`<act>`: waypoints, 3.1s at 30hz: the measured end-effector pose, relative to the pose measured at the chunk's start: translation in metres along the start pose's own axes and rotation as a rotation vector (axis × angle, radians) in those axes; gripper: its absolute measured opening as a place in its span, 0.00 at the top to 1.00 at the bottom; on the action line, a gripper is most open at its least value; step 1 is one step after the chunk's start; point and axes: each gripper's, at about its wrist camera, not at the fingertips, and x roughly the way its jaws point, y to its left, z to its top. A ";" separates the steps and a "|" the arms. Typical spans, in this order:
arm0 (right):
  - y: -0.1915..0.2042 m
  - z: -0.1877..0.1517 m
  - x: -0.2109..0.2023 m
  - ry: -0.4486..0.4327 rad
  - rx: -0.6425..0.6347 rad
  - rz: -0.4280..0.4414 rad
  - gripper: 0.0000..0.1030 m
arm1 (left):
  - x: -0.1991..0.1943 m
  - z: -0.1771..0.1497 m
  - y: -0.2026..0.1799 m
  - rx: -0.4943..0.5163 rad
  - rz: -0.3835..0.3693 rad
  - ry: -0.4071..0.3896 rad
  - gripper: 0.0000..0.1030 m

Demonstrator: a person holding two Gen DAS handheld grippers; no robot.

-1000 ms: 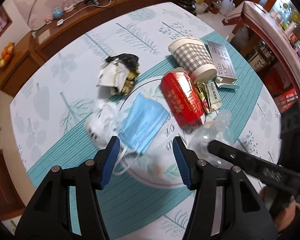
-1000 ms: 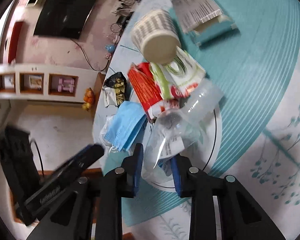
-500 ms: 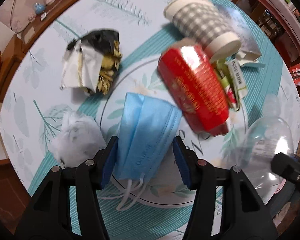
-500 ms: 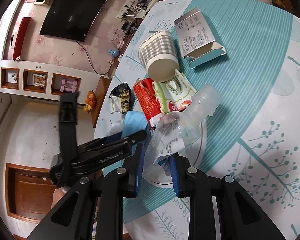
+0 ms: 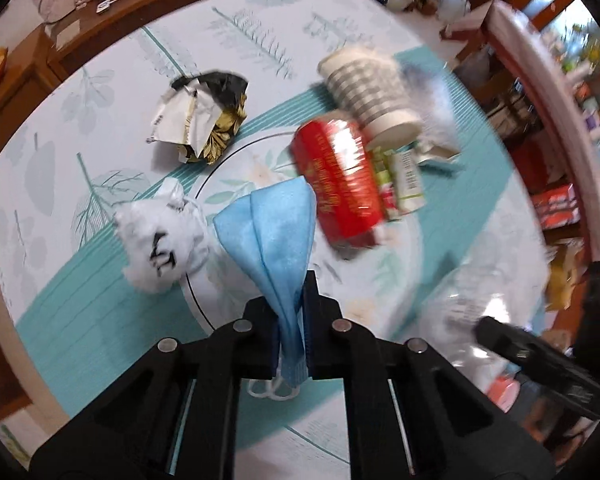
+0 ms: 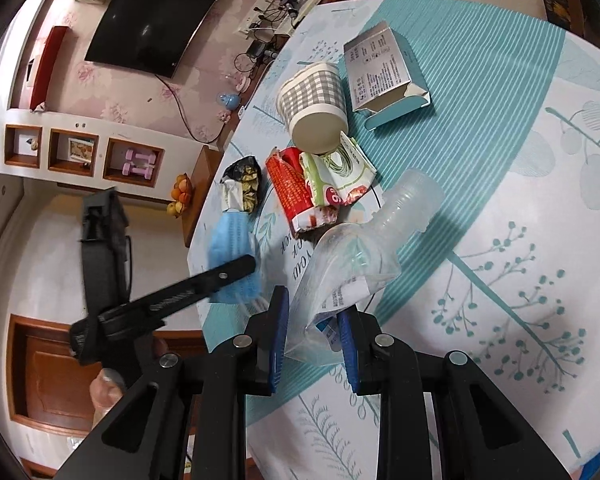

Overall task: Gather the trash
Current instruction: 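Grasp the blue face mask with the left gripper while the right holds the bottle, then carry the mask and bottle down over the bin and open both grippers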

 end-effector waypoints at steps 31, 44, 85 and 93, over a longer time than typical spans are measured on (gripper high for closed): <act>-0.034 -0.123 -0.226 0.264 -0.563 0.143 0.77 | -0.160 -0.326 -0.185 -0.445 0.031 -0.330 0.94; -0.148 -0.209 -0.249 0.421 -0.588 -0.002 0.77 | -0.042 -0.417 -0.258 -0.461 0.071 -0.133 0.94; -0.348 -0.244 0.000 0.510 -0.456 -0.319 0.50 | 0.236 -0.466 -0.171 -0.506 0.081 0.054 0.34; -0.320 -0.241 -0.039 0.478 -0.449 -0.299 0.50 | 0.183 -0.466 -0.176 -0.513 0.094 0.018 0.34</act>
